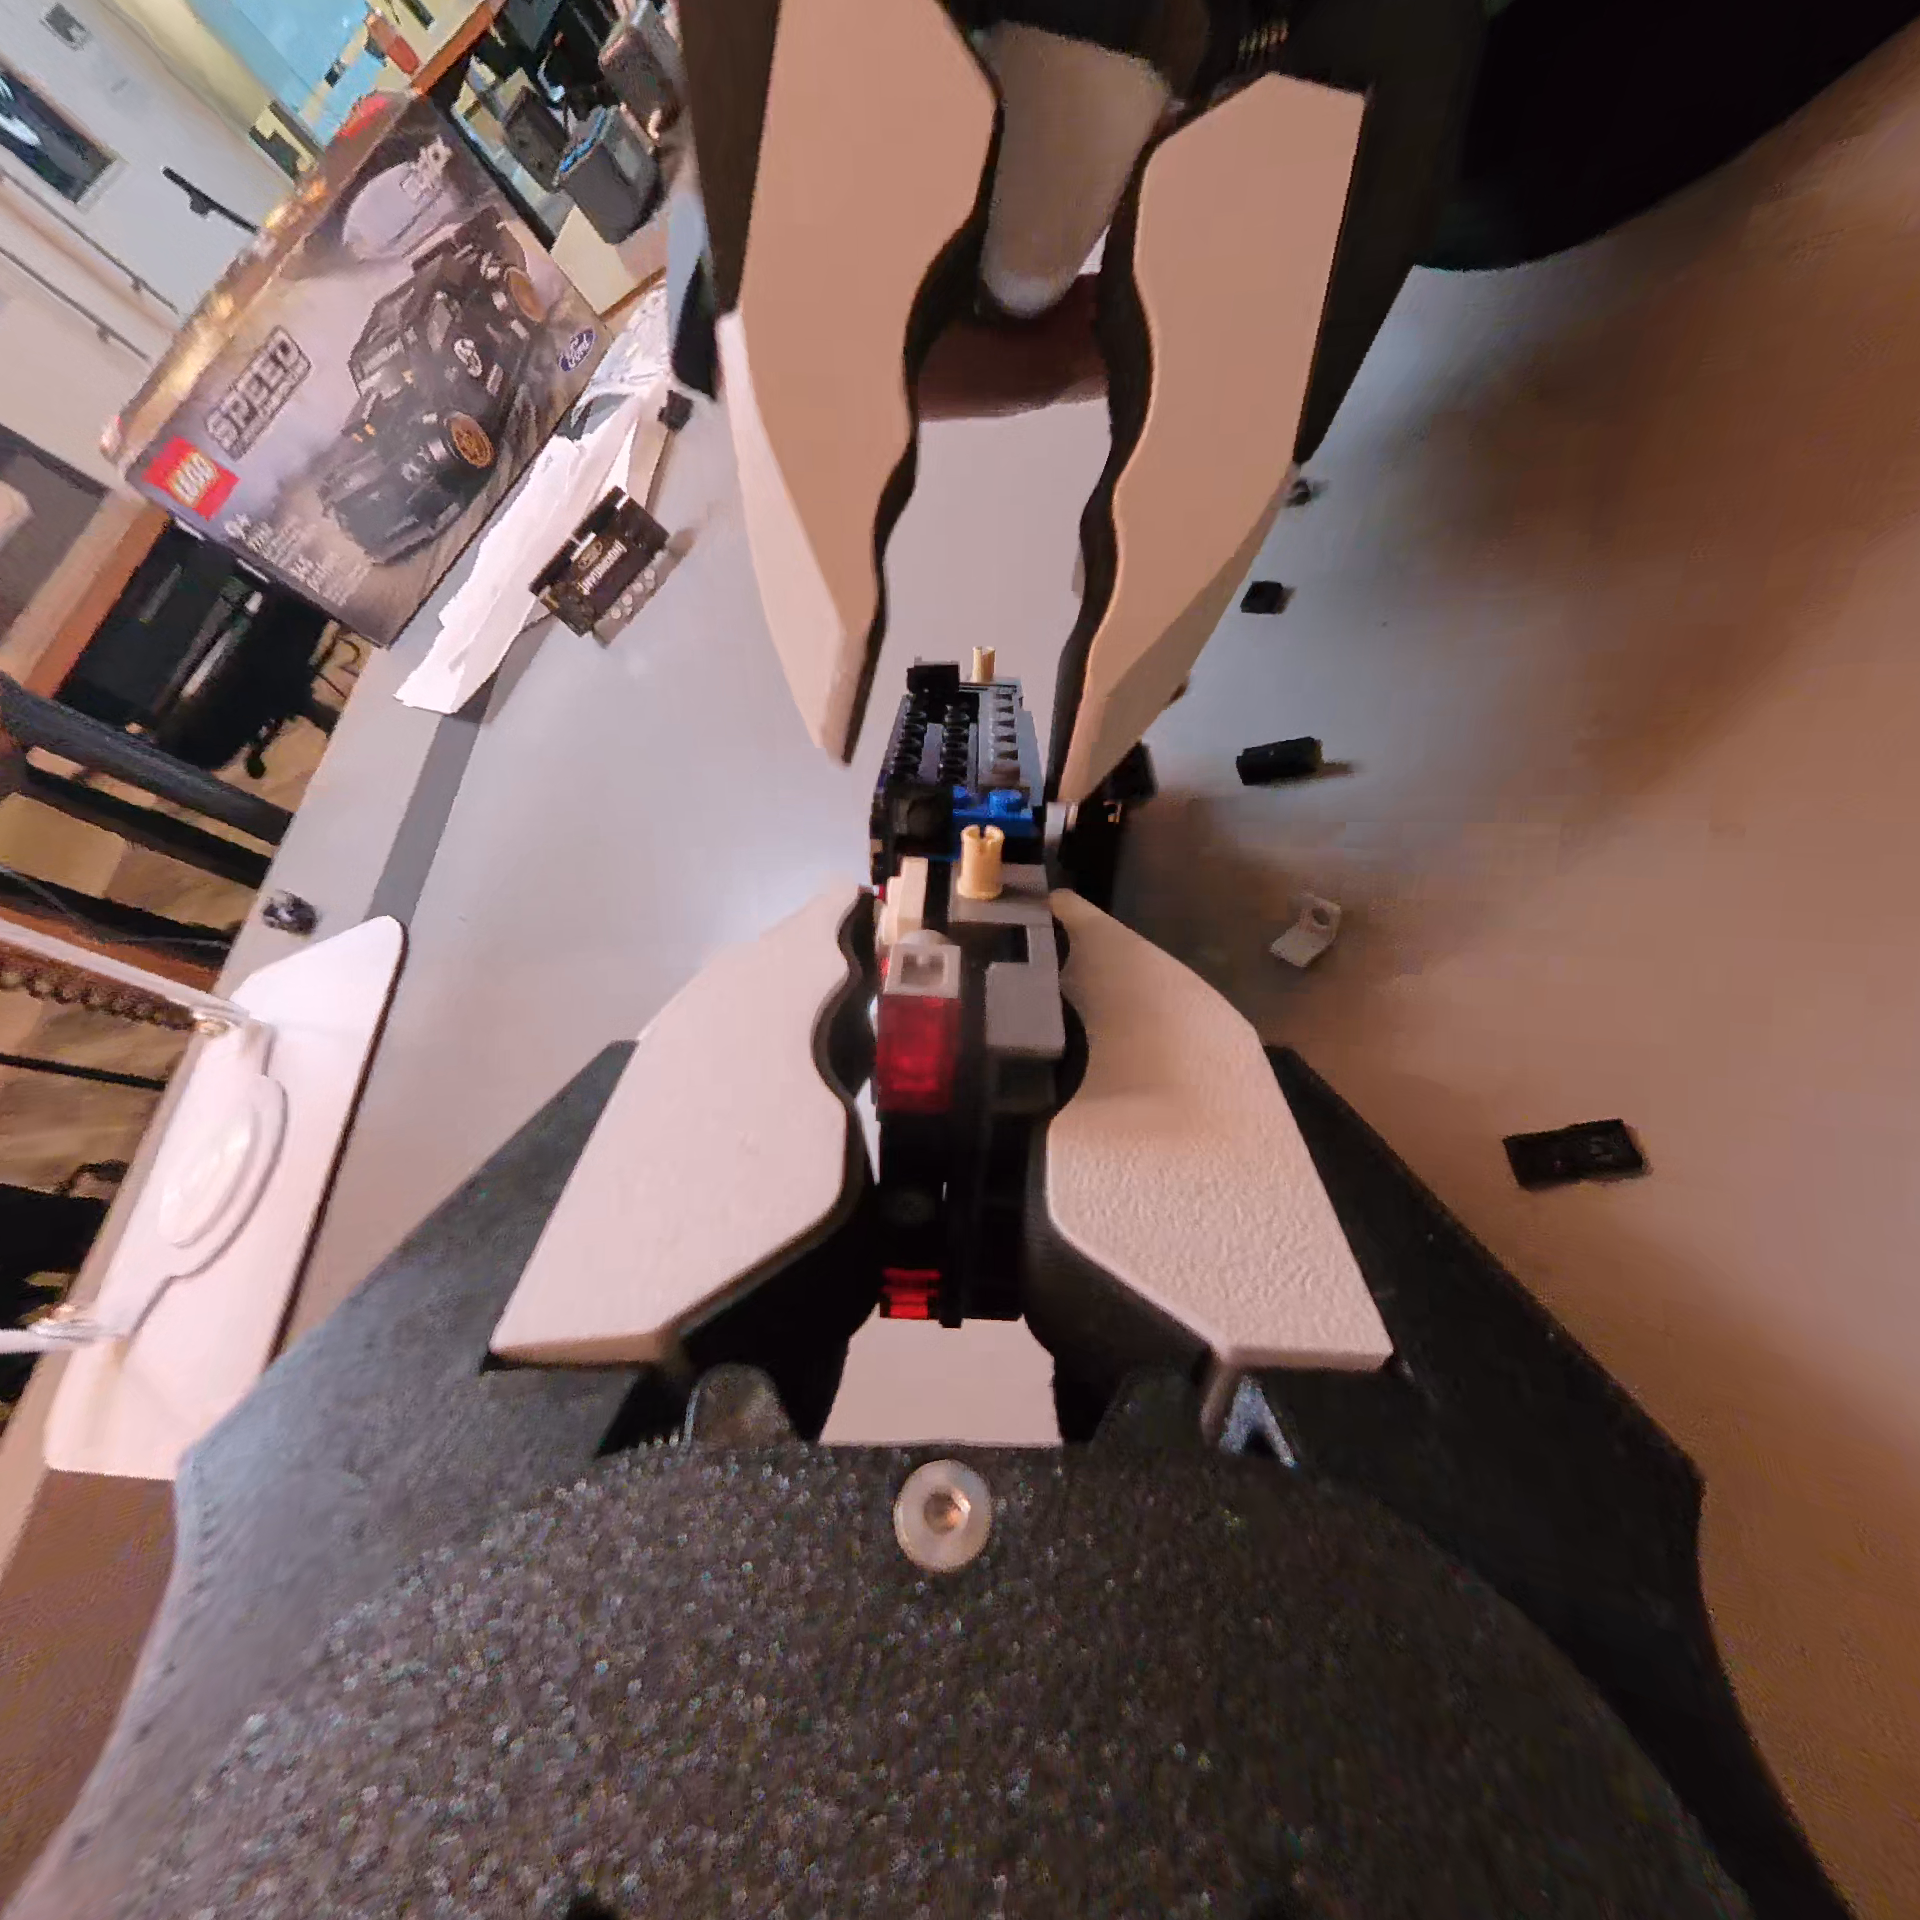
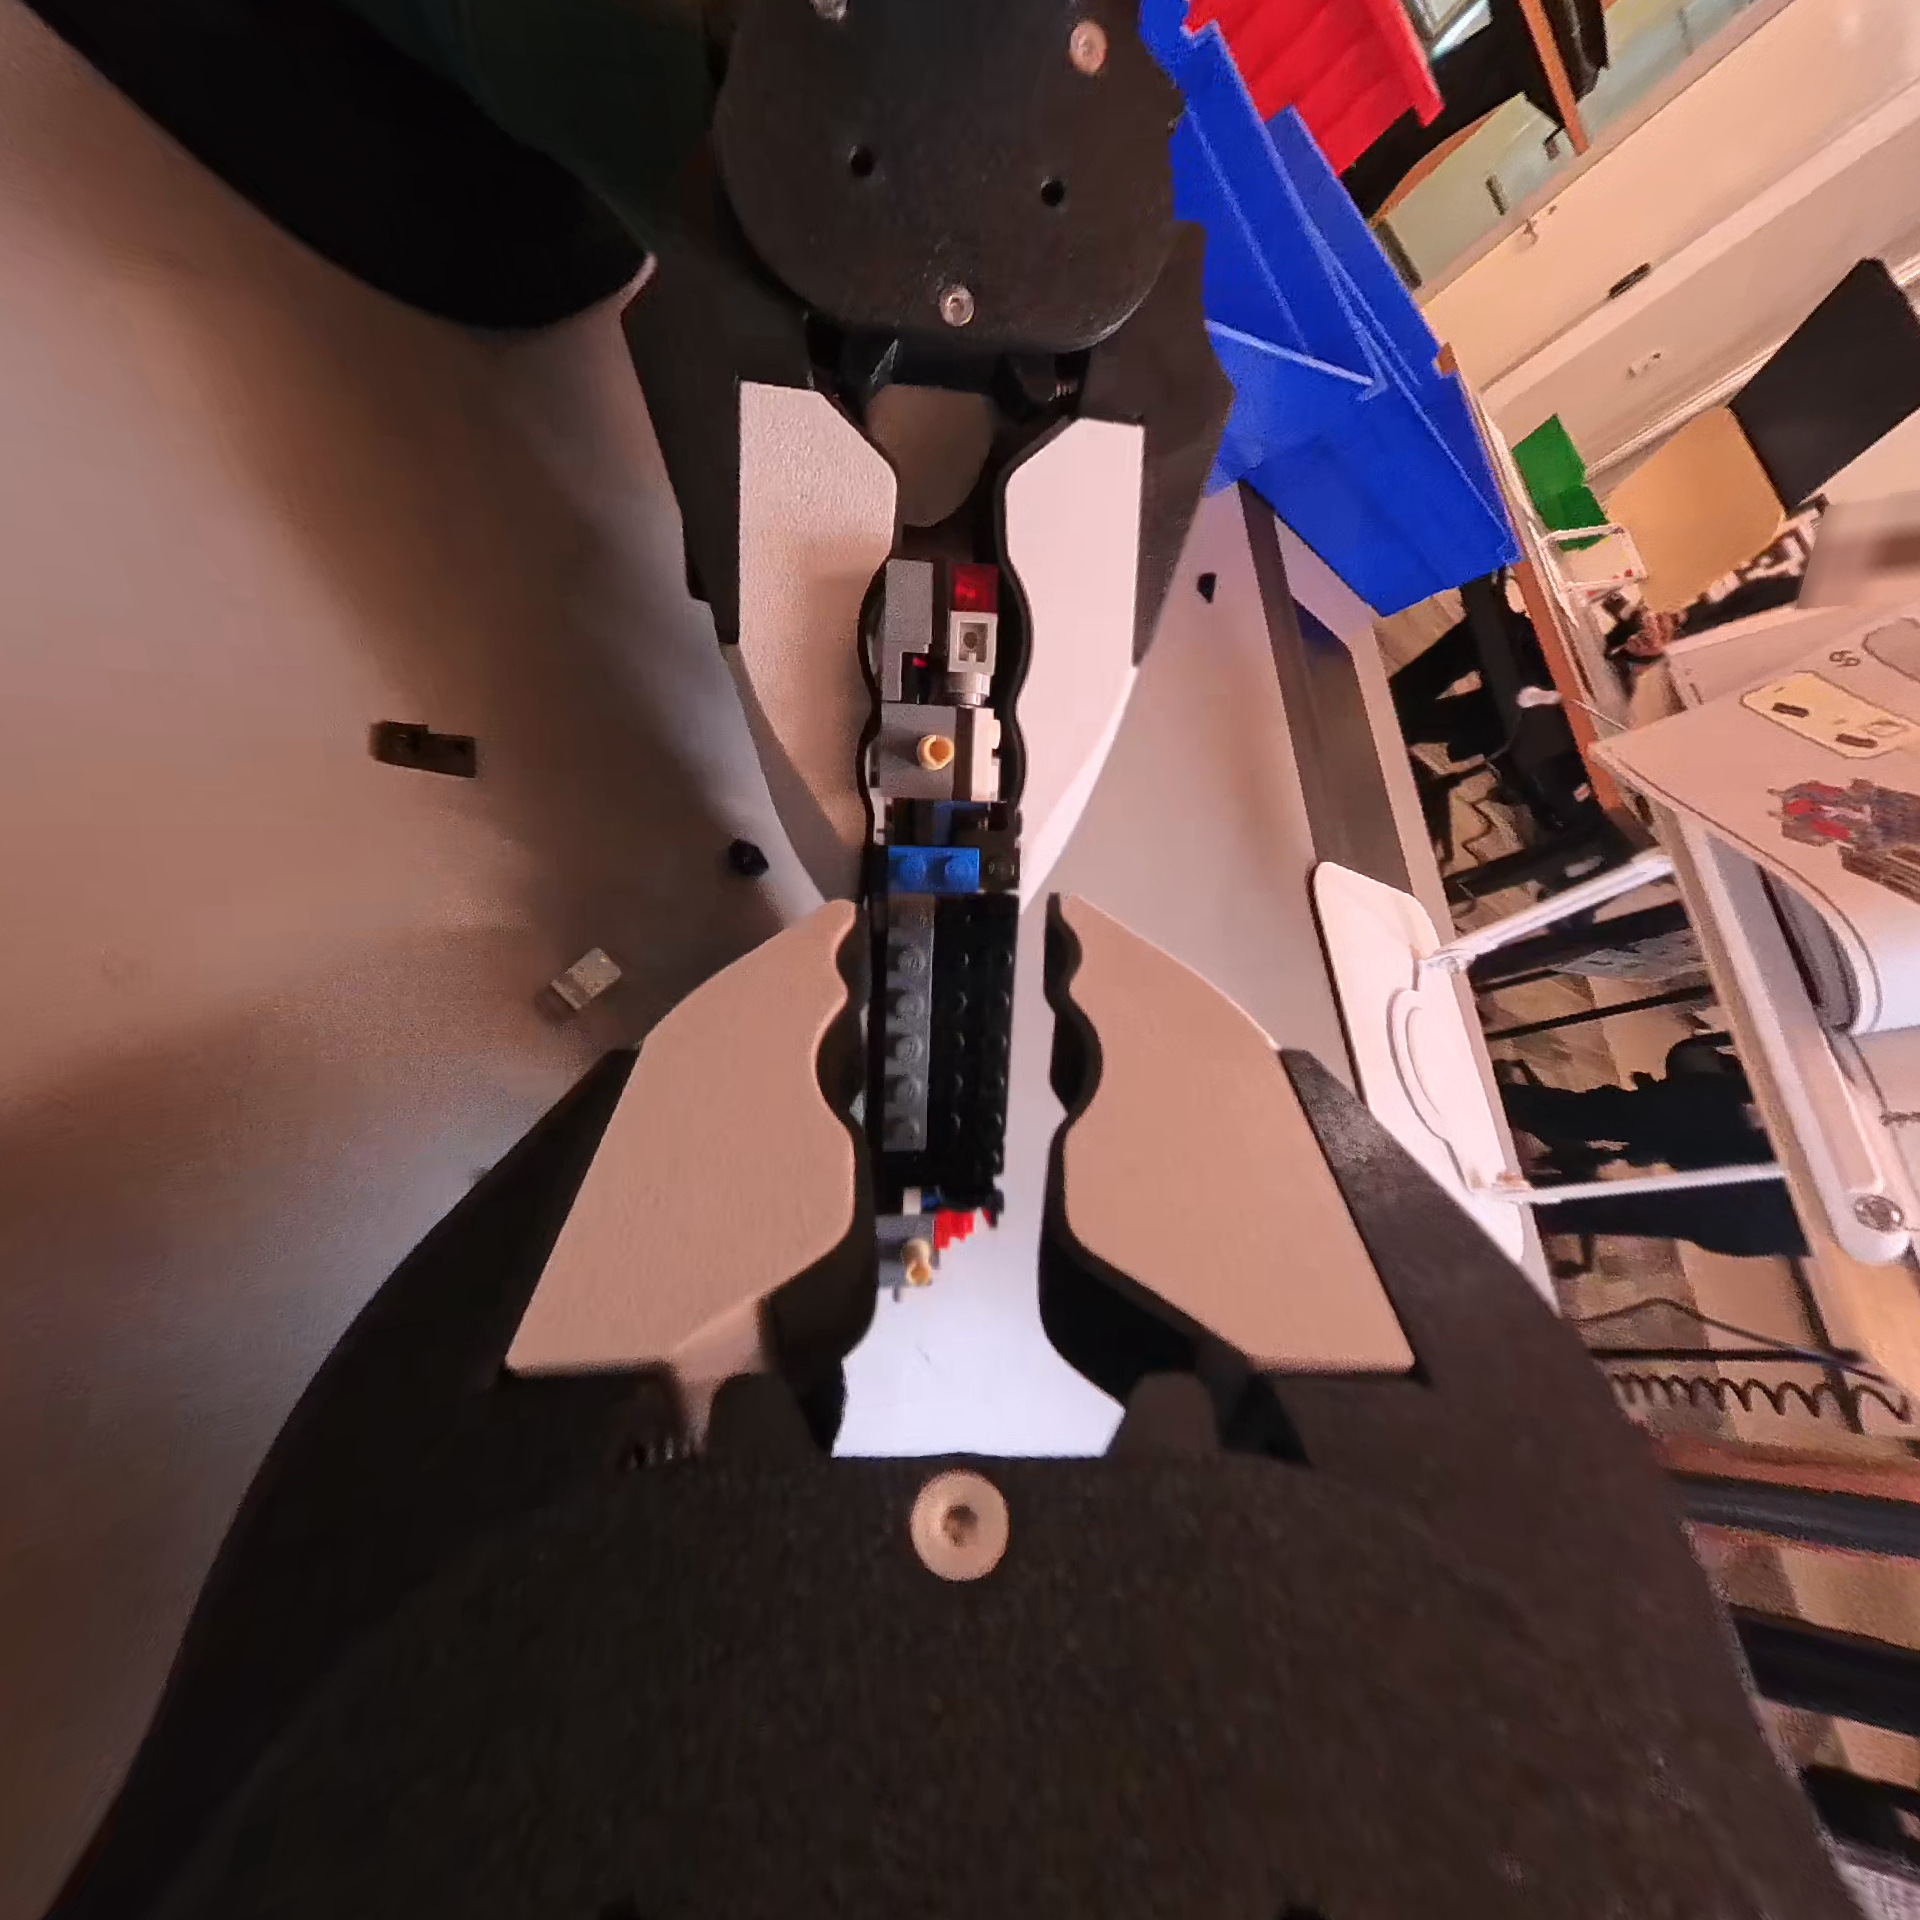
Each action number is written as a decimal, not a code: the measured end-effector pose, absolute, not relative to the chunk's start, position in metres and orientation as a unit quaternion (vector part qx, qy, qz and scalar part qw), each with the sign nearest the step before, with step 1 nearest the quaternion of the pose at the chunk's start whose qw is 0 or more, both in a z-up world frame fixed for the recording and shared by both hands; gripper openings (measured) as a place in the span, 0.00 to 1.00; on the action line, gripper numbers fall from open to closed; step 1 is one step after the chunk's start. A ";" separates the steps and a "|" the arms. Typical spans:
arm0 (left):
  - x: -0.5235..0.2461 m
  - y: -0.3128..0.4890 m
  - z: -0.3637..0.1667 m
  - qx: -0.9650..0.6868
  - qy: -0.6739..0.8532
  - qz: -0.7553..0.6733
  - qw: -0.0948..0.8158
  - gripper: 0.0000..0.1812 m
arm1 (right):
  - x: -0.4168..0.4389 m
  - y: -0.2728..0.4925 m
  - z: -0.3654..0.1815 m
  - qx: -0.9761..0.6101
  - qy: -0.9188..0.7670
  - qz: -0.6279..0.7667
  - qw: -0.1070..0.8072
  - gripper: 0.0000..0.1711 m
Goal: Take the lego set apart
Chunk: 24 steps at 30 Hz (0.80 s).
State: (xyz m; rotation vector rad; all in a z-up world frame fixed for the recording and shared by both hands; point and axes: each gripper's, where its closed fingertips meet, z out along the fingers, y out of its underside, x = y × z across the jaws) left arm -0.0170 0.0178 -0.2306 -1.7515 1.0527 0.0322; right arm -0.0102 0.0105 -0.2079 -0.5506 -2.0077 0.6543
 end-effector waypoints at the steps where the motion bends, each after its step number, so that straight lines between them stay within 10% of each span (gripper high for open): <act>1: -0.018 0.018 -0.230 -0.735 0.433 0.005 0.522 0.16 | -0.008 0.011 -0.206 -0.226 -0.815 0.274 0.458 0.16; 8: -0.019 0.021 -0.230 -0.745 0.417 0.001 0.521 0.16 | -0.009 0.007 -0.208 -0.233 -0.812 0.281 0.455 0.03; 24: -0.014 0.024 -0.233 -0.748 0.406 0.000 0.525 0.17 | -0.012 0.014 -0.212 -0.277 -0.807 0.304 0.424 0.07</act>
